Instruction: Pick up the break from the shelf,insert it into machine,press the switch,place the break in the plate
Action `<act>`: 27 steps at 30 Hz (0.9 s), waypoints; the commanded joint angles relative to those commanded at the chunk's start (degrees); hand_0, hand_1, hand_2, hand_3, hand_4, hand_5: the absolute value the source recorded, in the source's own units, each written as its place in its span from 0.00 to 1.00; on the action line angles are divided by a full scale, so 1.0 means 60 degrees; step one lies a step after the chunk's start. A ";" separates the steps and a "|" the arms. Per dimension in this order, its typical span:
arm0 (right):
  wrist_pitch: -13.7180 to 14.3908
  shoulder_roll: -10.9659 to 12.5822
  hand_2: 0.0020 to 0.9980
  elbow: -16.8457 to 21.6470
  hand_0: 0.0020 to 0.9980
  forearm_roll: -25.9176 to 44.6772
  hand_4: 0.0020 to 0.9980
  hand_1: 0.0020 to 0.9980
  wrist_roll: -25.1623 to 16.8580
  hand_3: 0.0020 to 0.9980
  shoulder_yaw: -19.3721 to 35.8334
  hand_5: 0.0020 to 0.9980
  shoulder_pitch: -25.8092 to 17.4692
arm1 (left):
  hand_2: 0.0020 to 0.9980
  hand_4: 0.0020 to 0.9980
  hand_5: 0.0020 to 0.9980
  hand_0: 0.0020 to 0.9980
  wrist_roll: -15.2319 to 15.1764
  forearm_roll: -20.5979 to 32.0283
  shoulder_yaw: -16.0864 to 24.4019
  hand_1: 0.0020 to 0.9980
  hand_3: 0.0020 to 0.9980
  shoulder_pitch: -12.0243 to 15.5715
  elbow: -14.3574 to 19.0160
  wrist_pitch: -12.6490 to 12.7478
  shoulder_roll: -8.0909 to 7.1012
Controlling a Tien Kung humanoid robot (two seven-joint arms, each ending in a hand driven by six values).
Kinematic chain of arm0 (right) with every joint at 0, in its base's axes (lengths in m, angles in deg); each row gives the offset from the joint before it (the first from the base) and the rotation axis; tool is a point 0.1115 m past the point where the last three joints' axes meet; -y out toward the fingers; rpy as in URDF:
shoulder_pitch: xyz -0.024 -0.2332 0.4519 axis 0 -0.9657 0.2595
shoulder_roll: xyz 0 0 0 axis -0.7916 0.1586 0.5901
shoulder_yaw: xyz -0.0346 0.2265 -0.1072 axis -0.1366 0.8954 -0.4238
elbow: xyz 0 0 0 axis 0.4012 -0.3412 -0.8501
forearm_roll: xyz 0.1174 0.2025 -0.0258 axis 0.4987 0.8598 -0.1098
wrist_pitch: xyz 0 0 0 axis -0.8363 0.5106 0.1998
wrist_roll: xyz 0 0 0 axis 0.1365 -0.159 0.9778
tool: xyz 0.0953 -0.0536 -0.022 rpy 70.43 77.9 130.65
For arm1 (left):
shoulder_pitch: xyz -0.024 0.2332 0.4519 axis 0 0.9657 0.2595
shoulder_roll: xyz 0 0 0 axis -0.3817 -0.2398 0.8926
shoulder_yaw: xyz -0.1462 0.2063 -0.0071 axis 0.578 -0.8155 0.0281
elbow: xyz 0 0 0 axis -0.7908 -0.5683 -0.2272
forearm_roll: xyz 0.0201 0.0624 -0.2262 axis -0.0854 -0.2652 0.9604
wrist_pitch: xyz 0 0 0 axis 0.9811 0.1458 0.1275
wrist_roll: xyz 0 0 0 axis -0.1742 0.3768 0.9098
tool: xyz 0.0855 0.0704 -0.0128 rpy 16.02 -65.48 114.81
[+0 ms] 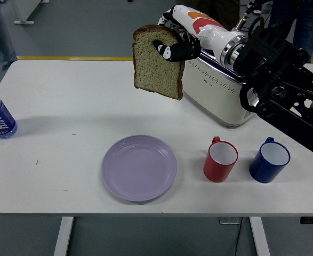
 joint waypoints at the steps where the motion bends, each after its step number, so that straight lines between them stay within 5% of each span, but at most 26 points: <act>1: -0.0004 0.0001 0.30 0.0021 0.00 0.0010 0.42 0.00 0.0005 0.39 -0.0002 0.08 -0.0012 | 0.45 0.35 0.83 0.64 0.0000 -0.0003 0.0004 0.48 0.55 -0.0001 0.0000 0.0000 0.0001; 27: -0.0247 -0.0165 0.30 0.0487 0.00 0.1283 0.42 0.00 0.0095 0.39 -0.0382 0.09 -0.0461 | 0.45 0.35 0.83 0.64 0.0029 -0.0098 0.0036 0.48 0.55 0.0047 0.0000 -0.0020 0.0007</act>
